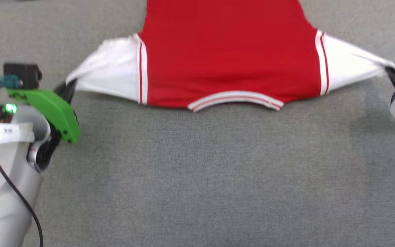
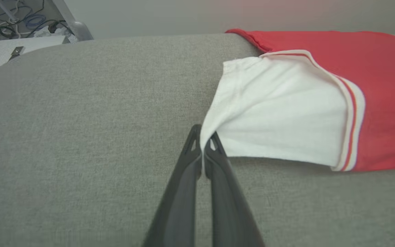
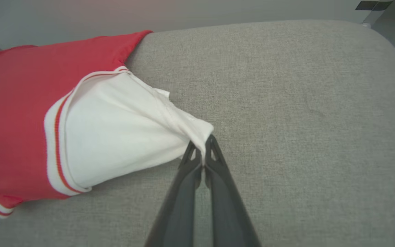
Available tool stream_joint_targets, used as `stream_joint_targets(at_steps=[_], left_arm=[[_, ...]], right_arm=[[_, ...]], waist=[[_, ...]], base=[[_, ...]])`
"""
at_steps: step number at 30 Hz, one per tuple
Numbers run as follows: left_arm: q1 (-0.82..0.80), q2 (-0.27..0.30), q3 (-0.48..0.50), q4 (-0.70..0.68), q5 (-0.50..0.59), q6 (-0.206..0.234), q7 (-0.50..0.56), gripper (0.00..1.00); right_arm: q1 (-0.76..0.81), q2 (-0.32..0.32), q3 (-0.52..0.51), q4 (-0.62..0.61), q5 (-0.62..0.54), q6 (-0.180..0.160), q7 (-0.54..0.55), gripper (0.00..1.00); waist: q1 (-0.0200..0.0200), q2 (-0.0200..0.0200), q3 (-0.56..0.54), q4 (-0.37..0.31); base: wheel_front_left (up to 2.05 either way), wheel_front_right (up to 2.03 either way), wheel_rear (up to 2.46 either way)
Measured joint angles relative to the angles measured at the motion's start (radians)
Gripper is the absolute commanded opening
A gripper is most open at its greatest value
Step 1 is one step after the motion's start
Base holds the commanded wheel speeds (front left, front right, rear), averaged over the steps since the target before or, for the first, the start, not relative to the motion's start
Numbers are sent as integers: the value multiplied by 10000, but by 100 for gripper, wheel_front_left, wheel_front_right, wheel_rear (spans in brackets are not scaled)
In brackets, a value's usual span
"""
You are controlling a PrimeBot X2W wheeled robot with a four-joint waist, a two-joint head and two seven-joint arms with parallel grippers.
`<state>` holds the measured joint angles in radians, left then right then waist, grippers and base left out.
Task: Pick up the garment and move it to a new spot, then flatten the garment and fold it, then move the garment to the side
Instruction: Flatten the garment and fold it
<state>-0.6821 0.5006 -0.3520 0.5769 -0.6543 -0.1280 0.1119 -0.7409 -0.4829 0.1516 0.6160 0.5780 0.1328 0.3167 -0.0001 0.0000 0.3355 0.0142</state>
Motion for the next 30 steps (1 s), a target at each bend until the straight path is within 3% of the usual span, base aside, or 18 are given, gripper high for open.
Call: stream_joint_targets(at_steps=[8,17,23,30], left_arm=[[2333,506,-35,-1657,-834,284,1636,0],[4943,1085,295,-4364,-1779,1283,2775,0],[6600,1369,387,-5971,-2364,2046,3588,0],[7958,1567,221,-7010,-3043,2395,4433,0]], right_arm=[[1862,-132,-560,-970,96,2,1312,0],[4456,-186,-1883,-3093,169,0,3162,0],[6238,301,-2984,-4805,140,-2,4730,0],[7635,978,-3827,-6149,-173,-4,6067,0]], waist=[[0,0,-1201,-88],[-1,0,-2320,-142],[0,0,-2836,-145],[0,0,-3006,-165]], base=[[0,0,0],[0,0,0],[0,0,0],[0,0,0]])
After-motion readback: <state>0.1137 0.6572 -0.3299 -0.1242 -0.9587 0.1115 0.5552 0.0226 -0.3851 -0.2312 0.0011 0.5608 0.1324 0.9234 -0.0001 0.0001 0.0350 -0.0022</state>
